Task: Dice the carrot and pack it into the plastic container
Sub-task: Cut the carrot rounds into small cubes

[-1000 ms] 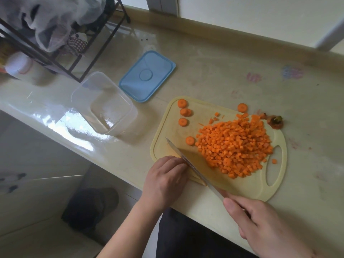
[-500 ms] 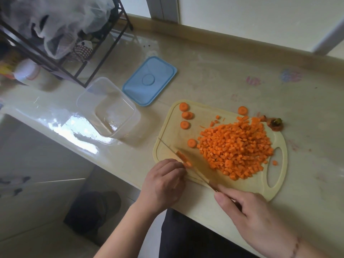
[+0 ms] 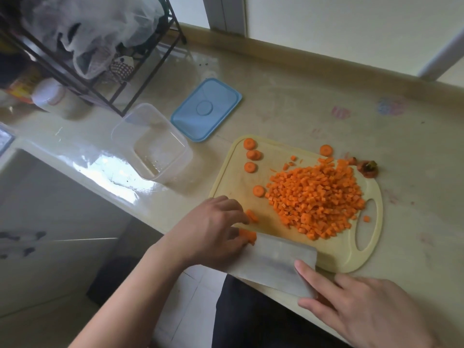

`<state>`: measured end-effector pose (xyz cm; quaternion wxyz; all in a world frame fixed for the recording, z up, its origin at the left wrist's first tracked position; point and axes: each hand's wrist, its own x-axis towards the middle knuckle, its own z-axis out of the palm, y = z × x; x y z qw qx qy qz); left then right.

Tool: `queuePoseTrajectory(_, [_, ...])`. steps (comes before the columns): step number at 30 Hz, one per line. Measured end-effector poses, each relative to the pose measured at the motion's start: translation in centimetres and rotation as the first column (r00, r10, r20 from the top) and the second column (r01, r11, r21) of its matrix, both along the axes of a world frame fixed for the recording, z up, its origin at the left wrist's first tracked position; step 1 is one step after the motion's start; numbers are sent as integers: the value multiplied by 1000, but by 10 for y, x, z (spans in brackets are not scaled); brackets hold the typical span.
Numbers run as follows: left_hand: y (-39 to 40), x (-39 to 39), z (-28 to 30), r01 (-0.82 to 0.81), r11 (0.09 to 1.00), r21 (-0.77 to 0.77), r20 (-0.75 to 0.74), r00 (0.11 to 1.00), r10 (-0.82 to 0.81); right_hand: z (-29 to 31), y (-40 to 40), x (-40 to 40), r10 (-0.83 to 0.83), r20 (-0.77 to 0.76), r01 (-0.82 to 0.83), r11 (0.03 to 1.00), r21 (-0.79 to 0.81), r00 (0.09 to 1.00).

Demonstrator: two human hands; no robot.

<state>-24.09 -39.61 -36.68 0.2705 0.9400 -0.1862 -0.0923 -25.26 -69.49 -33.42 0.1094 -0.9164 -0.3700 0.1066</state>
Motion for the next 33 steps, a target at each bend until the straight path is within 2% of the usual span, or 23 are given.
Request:
queuePoseTrajectory(3, [-3, -1, -2, 34, 999, -5, -39, 999, -34, 1, -2, 0, 30, 10, -30, 999, -22, 999])
queuePoseTrajectory(7, [-9, 0, 0, 94, 994, 62, -63, 994, -90, 1, -4, -4, 45, -6, -46, 999, -15, 999])
queuePoseTrajectory(12, [-5, 13, -6, 124, 992, 36, -117, 986, -120, 5, -9, -5, 17, -51, -18, 1000, -14, 999])
queuePoseTrajectory(19, [0, 57, -21, 241, 951, 192, 27, 968, -251, 10, -29, -14, -109, -145, 110, 994, 3, 984])
queuePoseTrajectory(27, [2, 52, -20, 279, 958, 73, 23, 959, -281, 10, -50, -22, -206, -150, 218, 974, 66, 967])
queuePoseTrajectory(30, [8, 46, -25, 265, 960, 85, -1, 964, -266, 9, -56, -25, -237, -272, 265, 962, 68, 932])
queuePoseTrajectory(33, [8, 40, -33, 226, 972, 58, 30, 973, -228, 8, -66, -26, -293, -477, 356, 933, 46, 829])
